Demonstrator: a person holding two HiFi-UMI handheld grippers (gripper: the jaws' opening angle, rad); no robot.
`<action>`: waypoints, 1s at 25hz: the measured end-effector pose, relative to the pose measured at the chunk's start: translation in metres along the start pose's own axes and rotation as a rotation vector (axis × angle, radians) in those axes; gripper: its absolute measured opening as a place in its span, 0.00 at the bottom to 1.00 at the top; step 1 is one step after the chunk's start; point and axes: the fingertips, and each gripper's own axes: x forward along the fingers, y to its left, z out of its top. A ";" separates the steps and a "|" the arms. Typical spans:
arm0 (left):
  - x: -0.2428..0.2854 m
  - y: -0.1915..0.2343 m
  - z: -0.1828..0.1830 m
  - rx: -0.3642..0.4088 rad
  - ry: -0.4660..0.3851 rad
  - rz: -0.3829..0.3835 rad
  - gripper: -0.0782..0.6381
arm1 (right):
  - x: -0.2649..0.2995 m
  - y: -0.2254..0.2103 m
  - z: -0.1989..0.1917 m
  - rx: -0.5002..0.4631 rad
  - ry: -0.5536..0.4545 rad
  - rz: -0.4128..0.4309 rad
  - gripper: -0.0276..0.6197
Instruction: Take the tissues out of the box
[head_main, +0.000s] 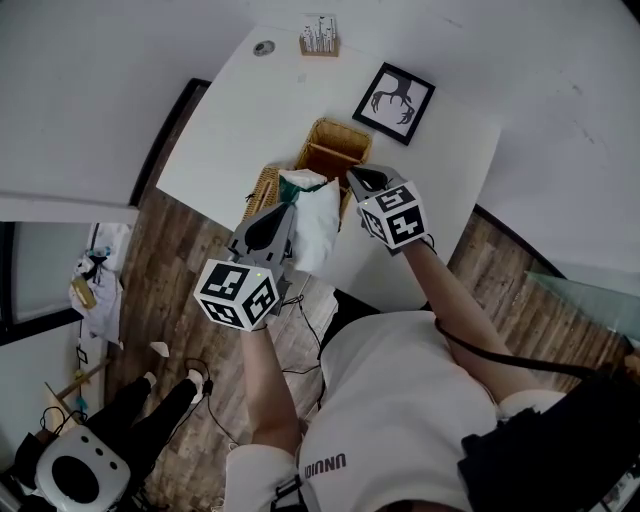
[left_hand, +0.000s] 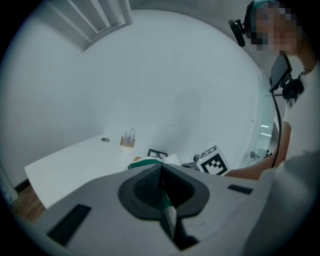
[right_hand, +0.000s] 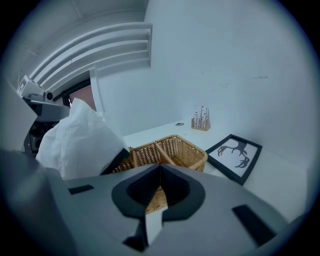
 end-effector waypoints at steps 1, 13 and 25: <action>0.000 0.000 0.001 0.001 -0.003 0.002 0.12 | -0.001 -0.001 0.001 0.001 -0.005 -0.003 0.07; -0.007 0.003 0.022 0.030 -0.075 0.043 0.12 | -0.014 0.003 0.035 -0.008 -0.085 0.014 0.07; -0.023 0.008 0.059 0.042 -0.213 0.117 0.12 | -0.045 0.012 0.099 -0.064 -0.242 0.015 0.07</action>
